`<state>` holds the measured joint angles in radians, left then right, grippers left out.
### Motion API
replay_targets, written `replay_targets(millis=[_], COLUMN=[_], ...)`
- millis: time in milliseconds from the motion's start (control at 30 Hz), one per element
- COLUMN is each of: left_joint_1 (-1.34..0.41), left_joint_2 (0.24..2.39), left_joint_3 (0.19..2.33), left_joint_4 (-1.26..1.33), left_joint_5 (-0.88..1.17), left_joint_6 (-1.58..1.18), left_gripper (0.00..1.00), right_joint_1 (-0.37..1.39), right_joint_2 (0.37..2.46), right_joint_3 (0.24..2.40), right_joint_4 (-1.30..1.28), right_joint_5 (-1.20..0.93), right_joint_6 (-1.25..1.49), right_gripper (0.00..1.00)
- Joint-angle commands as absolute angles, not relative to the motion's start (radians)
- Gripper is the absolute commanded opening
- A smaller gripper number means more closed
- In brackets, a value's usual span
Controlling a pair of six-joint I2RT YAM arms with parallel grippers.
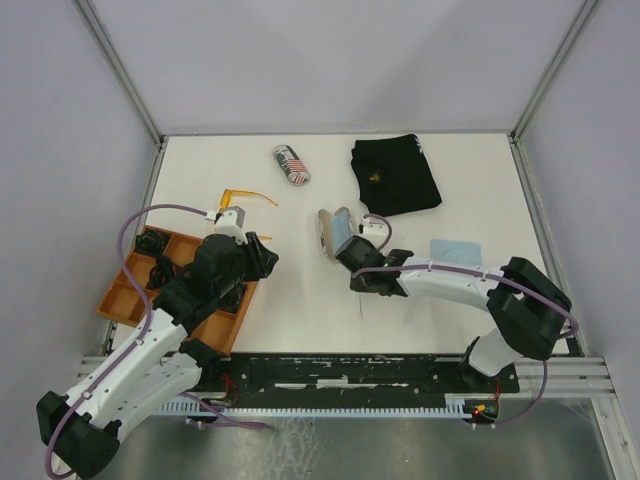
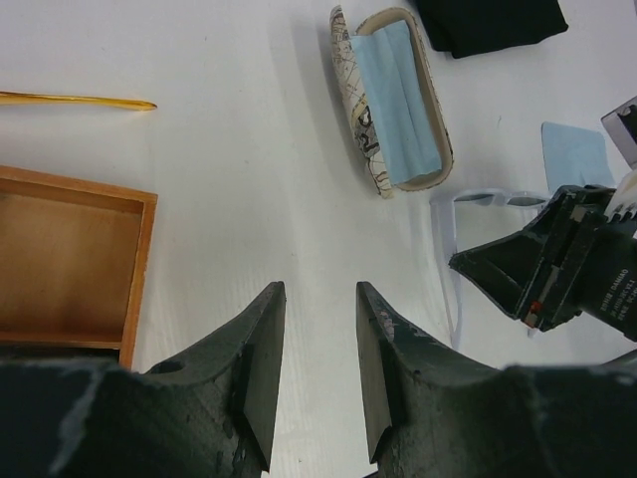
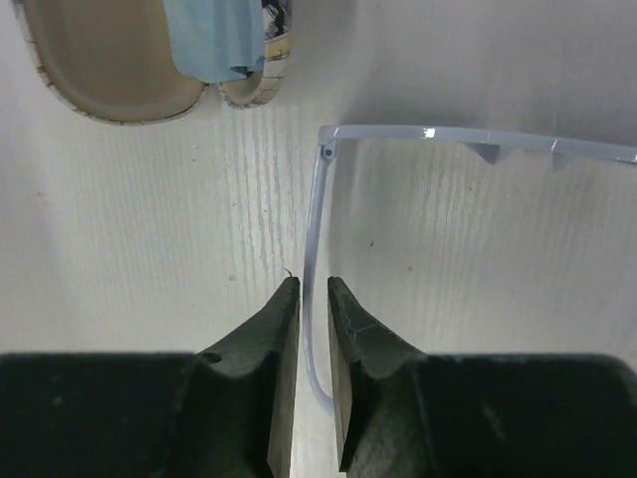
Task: Organize the sunglasses
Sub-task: Place the sunglasses at the center of the board, then adjust the sunglasses at the center of the board.
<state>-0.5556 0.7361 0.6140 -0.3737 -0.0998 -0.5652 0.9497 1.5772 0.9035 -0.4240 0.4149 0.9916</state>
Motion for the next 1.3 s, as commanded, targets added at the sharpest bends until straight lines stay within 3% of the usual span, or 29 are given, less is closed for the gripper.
replay_targets(millis=[0,100,200,333,533,800,1267], left_joint_1=[-0.553,-0.552,-0.552,-0.551,-0.552,-0.552,-0.553], left_joint_2=[0.723,0.724,0.717,0.683,0.674,0.654,0.679], left_joint_3=[0.635,0.661,0.691,0.719,0.751,0.735,0.738], left_joint_4=[-0.381,-0.397,-0.416,-0.427,-0.463,-0.476,-0.490], left_joint_5=[-0.098,-0.088,-0.095,-0.116,-0.120,-0.151,-0.181], left_joint_6=[-0.574,-0.552,-0.538,-0.515,-0.427,-0.400,-0.417], left_gripper=[0.42,0.42,0.42,0.44,0.45,0.45,0.47], right_joint_1=[0.936,0.923,0.918,0.874,0.654,0.593,0.544], right_joint_2=[1.449,1.367,1.337,1.338,1.443,1.636,1.723], right_joint_3=[0.947,0.968,1.008,1.028,1.095,1.229,1.272], right_joint_4=[-0.436,-0.493,-0.598,-0.681,-0.680,-0.728,-0.795], right_joint_5=[0.370,0.369,0.385,0.398,0.090,-0.003,-0.042], right_joint_6=[0.836,0.669,0.484,0.345,0.188,0.067,-0.034], right_gripper=[0.26,0.26,0.35,0.39,0.39,0.41,0.41])
